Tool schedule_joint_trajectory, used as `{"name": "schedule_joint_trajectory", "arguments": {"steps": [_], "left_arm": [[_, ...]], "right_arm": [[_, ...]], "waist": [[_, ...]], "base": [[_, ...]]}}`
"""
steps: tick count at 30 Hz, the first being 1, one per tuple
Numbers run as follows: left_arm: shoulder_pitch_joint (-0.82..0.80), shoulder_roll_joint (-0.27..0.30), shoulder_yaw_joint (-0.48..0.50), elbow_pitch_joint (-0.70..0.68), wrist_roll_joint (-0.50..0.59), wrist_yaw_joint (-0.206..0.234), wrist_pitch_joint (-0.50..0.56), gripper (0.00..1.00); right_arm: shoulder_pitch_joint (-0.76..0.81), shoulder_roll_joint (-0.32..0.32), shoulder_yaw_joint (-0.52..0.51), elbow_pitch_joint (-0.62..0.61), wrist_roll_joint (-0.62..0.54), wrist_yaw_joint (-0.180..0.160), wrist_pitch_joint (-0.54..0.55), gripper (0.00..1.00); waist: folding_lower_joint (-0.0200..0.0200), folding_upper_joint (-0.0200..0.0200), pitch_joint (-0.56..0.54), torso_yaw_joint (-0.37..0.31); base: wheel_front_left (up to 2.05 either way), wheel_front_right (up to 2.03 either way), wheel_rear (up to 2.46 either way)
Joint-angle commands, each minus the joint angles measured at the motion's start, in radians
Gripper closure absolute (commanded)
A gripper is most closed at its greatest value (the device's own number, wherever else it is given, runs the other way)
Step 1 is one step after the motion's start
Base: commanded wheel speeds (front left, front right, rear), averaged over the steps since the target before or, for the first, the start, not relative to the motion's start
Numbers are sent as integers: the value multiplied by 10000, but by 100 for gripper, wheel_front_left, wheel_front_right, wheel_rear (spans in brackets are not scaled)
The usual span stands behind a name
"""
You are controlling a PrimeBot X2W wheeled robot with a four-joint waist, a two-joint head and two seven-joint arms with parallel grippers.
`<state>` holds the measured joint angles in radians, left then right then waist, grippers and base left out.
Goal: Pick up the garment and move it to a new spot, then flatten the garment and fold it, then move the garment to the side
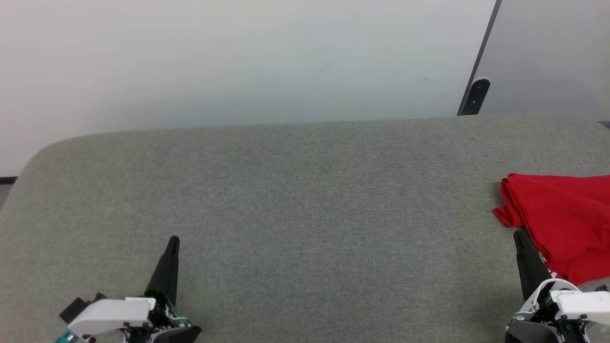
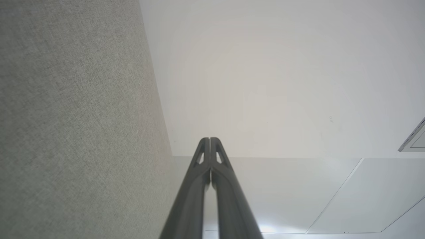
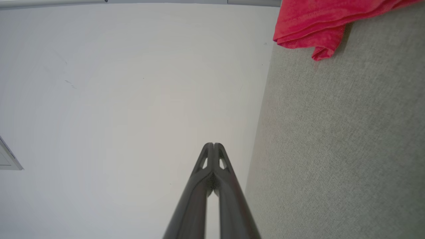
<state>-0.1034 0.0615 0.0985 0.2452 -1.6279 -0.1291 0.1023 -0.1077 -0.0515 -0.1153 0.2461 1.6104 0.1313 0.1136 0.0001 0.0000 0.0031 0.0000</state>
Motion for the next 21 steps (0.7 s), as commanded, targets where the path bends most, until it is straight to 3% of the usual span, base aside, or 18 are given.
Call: {"name": "schedule_joint_trajectory", "arguments": {"steps": [1, 21], "left_arm": [[-108, -10, 26, 13, 50, -56, 22, 100], [-112, -37, 65, 16, 94, -57, 54, 100]], "right_arm": [[-39, 34, 1, 7, 39, -10, 6, 100], [-38, 34, 5, 7, 42, -10, 3, 100]], "waist": [[-1, 0, 0, 0], [-1, 0, 0, 0]], "base": [[0, 0, 0], [0, 0, 0]]}}
